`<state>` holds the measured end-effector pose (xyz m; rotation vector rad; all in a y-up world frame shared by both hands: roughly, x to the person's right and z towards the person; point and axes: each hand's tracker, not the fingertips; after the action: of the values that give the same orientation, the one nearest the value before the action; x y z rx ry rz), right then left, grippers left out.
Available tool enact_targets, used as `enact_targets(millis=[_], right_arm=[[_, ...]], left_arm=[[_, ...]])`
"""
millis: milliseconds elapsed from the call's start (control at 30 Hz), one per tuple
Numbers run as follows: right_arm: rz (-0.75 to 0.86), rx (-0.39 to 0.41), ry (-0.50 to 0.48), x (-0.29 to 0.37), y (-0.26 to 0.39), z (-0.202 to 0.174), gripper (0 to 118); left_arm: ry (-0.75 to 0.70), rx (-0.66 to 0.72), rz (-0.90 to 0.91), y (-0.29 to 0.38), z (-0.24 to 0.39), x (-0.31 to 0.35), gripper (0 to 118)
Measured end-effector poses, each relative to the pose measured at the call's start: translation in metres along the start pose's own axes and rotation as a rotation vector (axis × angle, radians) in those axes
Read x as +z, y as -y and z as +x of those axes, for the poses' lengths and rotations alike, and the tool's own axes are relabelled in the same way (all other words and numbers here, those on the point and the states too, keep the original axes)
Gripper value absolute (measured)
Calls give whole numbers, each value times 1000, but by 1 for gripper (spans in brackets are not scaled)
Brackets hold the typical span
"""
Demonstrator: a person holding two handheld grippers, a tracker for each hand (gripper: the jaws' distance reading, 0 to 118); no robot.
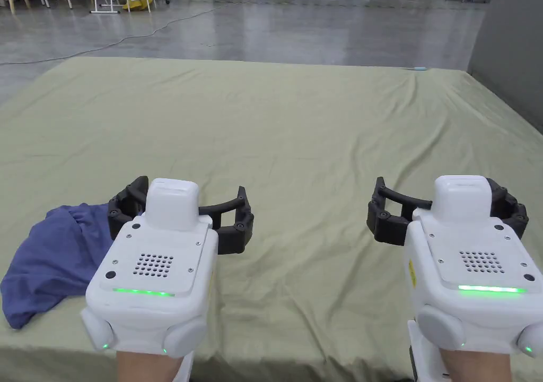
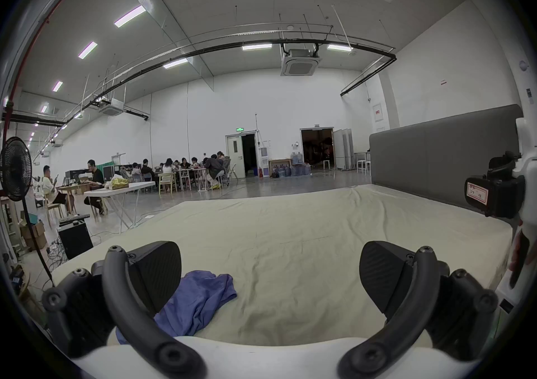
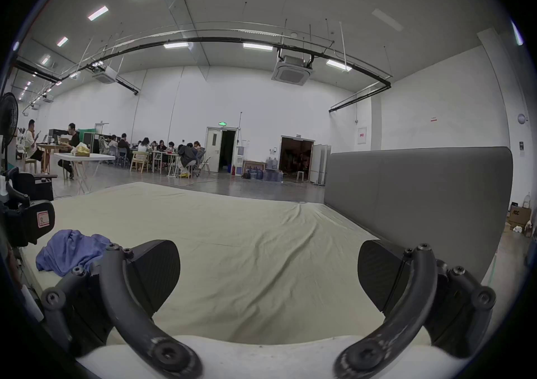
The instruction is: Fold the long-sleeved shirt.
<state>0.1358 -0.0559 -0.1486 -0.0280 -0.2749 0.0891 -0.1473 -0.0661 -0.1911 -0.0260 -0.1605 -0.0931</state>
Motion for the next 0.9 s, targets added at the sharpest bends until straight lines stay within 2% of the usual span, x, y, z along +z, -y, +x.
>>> enact_targets(millis=[900], right_arm=[[-3,-1,12,-1,1,2,118]], left_arm=[[0,0,9,0,0,0,118]])
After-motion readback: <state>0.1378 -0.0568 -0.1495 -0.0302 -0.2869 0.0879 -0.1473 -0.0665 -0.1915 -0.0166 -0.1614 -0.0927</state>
